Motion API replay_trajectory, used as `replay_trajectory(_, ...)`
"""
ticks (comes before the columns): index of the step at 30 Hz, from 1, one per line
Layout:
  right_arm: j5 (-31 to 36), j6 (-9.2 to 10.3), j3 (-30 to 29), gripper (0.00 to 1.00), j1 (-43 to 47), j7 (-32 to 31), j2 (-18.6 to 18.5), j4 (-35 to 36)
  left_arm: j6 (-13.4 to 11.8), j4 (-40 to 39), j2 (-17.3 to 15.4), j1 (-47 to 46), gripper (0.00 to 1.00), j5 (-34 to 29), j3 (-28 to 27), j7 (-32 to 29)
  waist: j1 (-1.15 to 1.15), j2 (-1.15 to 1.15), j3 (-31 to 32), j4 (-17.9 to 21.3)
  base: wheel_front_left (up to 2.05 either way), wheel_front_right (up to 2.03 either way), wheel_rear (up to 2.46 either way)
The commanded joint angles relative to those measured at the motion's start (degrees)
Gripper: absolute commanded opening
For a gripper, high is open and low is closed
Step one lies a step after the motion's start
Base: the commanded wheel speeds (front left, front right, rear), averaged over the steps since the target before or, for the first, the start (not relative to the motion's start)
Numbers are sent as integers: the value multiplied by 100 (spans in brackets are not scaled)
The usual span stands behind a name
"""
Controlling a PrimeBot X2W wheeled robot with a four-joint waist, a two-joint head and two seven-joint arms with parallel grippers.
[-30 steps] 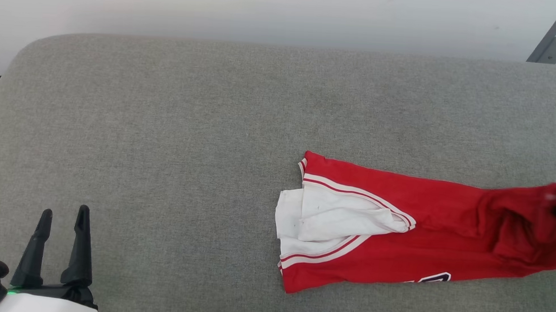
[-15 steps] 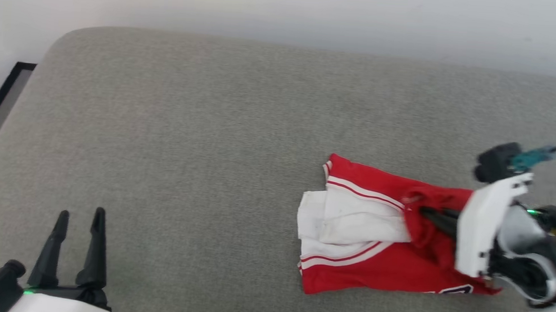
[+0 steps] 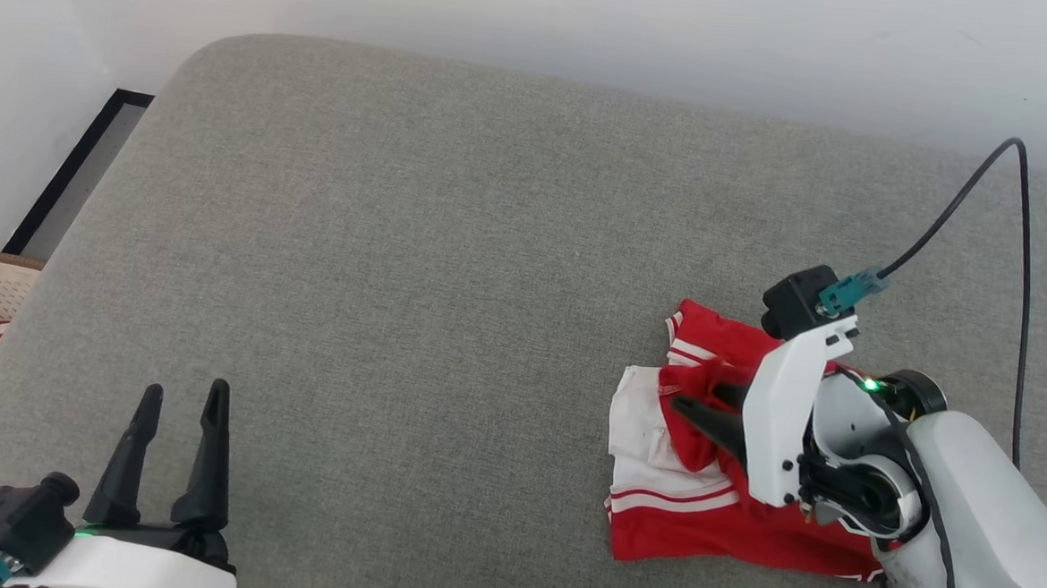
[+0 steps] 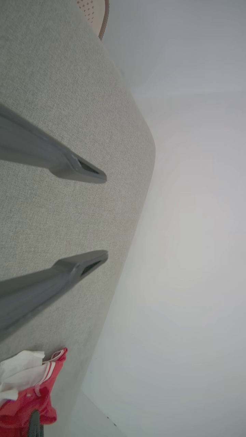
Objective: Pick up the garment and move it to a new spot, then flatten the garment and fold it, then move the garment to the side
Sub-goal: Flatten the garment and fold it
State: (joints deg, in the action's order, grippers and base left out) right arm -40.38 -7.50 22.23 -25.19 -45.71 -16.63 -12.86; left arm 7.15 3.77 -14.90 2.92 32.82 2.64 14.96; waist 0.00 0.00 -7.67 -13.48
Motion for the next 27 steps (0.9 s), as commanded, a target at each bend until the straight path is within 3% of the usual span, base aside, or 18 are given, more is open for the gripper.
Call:
replay_trajectory(1, -76, 3, 81, 100, -130, 122, 0, -83, 34, 3, -3, -40, 100, 82, -40, 29, 0, 0, 10, -2, 0, 0, 0)
replay_trajectory(9, -411, 3, 100, 100, -258, 385, -122, 145, 27, -69, -8, 112, 100, 97, -274, 29, 0, 0, 79, 210, 0, 0, 0)
replay_trajectory(15, -377, 3, -254, 100, -76, 786, -410, 597, 28, -147, -54, 198, 100, 56, -416, 29, 0, 0, 163, 527, 0, 0, 0)
replay_trajectory(27, 122, 3, -1009, 100, 898, 2489, -819, 1103, 29, -268, -69, 496, 100, -160, -738, 29, 0, 0, 553, 1286, 0, 0, 0)
